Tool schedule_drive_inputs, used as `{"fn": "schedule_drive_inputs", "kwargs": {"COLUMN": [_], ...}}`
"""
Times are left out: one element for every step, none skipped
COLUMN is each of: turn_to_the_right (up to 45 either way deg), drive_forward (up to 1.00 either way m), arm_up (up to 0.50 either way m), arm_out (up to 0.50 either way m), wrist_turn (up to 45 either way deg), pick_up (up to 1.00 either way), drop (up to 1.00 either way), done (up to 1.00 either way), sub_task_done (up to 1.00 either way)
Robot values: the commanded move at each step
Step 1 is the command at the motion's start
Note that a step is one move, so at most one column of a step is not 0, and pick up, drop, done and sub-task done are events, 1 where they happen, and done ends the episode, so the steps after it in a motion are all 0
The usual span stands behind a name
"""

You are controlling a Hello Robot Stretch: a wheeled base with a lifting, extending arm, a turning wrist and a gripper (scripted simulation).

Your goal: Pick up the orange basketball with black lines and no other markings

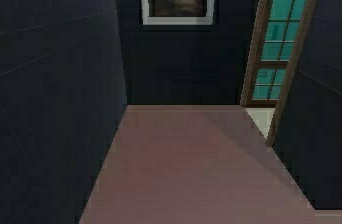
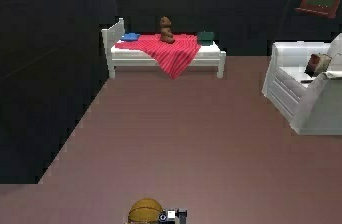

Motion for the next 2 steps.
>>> {"fn": "schedule_drive_inputs", "kwargs": {"turn_to_the_right": [0.0,0.0], "drive_forward": [0.00,0.00], "arm_up": [0.00,0.00], "arm_out": [0.00,0.00], "wrist_turn": [45.0,6.0], "pick_up": [0.00,0.00], "drop": [0.00,0.00], "done": [0.00,0.00], "sub_task_done": [0.00,0.00]}}
